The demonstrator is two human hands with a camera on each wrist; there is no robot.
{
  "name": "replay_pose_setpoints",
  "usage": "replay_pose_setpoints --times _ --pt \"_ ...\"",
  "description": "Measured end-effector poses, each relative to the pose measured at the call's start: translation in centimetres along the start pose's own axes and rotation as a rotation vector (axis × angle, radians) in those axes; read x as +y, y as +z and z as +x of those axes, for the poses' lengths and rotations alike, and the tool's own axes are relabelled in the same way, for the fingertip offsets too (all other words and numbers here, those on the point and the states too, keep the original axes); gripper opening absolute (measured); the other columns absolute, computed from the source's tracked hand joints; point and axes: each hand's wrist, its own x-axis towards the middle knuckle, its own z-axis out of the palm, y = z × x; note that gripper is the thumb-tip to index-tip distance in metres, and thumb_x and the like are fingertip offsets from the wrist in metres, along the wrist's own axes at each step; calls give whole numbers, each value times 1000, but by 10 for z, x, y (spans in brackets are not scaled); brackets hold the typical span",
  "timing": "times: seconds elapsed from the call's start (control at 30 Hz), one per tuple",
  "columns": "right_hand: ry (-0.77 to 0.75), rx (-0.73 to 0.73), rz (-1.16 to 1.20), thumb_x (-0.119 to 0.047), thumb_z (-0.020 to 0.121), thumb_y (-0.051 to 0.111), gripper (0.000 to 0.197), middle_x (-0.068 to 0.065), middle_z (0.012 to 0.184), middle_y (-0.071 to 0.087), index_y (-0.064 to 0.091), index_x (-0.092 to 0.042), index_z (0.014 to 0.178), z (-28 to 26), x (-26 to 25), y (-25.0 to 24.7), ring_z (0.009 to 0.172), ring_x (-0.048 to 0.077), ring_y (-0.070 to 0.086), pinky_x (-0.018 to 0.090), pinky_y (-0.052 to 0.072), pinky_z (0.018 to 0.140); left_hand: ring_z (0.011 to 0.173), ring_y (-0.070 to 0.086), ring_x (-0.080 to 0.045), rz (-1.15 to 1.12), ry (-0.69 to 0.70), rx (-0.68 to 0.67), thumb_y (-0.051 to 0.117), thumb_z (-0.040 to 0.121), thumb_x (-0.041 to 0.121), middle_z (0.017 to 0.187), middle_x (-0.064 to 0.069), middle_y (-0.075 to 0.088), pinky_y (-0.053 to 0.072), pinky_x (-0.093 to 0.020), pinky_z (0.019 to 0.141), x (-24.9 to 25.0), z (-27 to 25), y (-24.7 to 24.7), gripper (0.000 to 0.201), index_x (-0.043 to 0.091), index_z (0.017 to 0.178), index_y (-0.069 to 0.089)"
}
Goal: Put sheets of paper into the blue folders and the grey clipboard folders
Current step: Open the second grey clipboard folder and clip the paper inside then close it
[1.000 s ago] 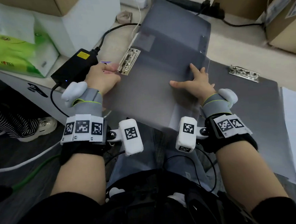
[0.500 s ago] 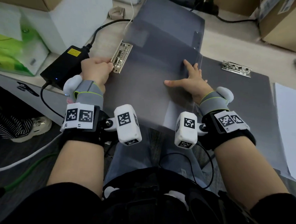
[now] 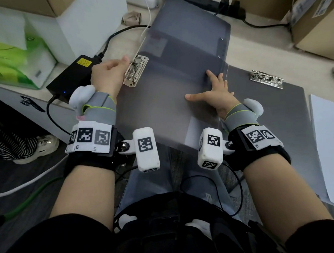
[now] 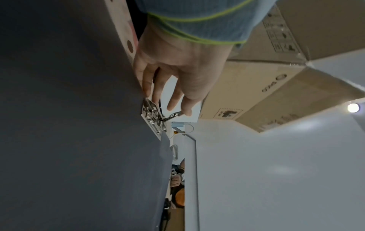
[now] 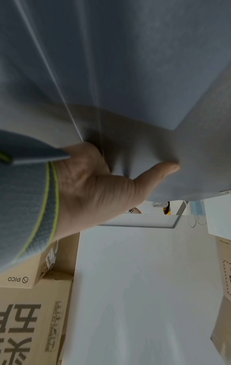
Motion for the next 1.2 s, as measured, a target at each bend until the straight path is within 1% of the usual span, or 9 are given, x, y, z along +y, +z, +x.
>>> replay_pose_setpoints --times 0.2,0.3,0.43,0.53,0.67,0.83,0.97,1.1,1.2 --pt "7 -2 -13 -48 65 79 109 2 161 -9 13 -35 150 0 0 1 148 20 -13 52 -12 115 53 55 -8 194 238 133 57 84 50 57 6 66 47 -22 64 15 3 14 37 20 67 73" --pt "6 0 -8 -49 65 79 109 1 161 -10 13 -35 150 1 1 0 148 20 -14 52 -12 116 68 55 -12 305 289 89 43 94 44 84 -2 72 44 -26 76 24 12 25 46 14 86 76" --pt "5 -7 -10 -49 64 79 110 1 161 -10 13 -35 150 3 1 0 148 20 -14 52 -12 116 127 40 -35 519 150 -10 24 101 33 131 -24 52 30 -39 107 34 10 37 49 6 122 59" --pt "0 -17 -9 -48 65 79 109 0 160 -11 12 -35 150 4 2 0 148 20 -15 51 -12 116 135 21 -38 597 95 -78 23 100 19 144 -26 30 19 -43 112 36 4 46 42 10 139 35" --pt "-1 -59 70 -48 64 79 108 0 161 -9 15 -33 150 11 9 -5 148 19 -13 50 -5 120 139 14 -33 770 209 -109 23 99 41 146 -10 27 9 -50 113 38 -2 65 46 18 131 45" --pt "-14 12 419 -16 69 82 72 3 122 56 48 -11 132 21 21 -34 118 19 56 24 47 96 140 16 -24 869 418 -284 25 98 47 146 0 32 13 -46 113 47 -16 113 45 28 123 58" --pt "-1 266 472 -4 71 76 53 6 95 64 56 -3 120 35 34 -65 83 17 60 19 46 65 137 23 -26 819 467 -441 27 99 46 135 -4 51 22 -42 109 57 -28 152 50 17 108 66" --pt "58 490 394 -10 63 74 47 6 91 68 67 -5 109 36 64 -96 85 18 64 28 53 77 116 42 -34 767 436 -637 27 101 42 95 -19 64 31 -31 100 58 -34 193 50 12 79 59" --pt "187 610 127 -20 71 74 49 8 119 65 63 -13 118 35 92 -122 112 20 59 23 41 95 84 45 -28 715 423 -714 35 99 39 69 -8 47 32 -29 71 56 -43 225 40 17 67 46"
